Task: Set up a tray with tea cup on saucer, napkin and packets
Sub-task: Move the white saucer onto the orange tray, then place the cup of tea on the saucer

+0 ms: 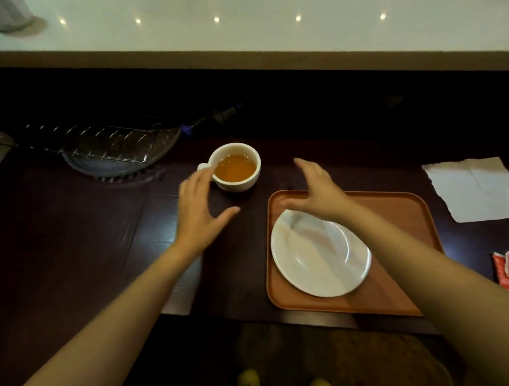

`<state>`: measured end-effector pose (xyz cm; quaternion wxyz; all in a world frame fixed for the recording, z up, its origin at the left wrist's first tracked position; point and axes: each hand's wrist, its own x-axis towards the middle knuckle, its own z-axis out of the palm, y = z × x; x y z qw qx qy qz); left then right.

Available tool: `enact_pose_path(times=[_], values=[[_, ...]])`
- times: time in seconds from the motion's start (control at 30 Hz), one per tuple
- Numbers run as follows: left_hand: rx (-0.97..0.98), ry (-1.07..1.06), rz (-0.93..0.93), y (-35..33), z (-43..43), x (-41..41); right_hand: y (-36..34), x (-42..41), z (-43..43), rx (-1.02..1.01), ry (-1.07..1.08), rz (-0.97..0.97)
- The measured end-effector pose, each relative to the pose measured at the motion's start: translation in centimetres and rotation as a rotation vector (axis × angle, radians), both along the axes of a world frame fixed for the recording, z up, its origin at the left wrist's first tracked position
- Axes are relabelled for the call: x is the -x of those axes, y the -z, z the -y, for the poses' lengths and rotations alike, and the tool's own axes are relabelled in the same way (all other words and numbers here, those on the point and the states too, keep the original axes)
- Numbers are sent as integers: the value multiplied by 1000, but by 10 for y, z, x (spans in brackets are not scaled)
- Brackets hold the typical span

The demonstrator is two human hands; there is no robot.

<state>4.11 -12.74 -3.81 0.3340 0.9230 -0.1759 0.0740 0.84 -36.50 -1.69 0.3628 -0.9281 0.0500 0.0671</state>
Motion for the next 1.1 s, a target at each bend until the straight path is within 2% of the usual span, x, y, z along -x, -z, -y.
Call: enact_pose_path(times=[0.17, 0.4, 0.63, 1.1], values=[[-110, 101, -198, 1, -32, -66, 13, -45, -37, -98, -62, -52], [3, 337, -430, 19, -18, -113, 35, -68, -61, -232, 10, 52], [92, 359, -372, 17, -12, -114, 37, -69, -60, -289, 42, 117], [141, 215, -242, -17, 39, -34, 2, -18, 4, -365, -75, 16]])
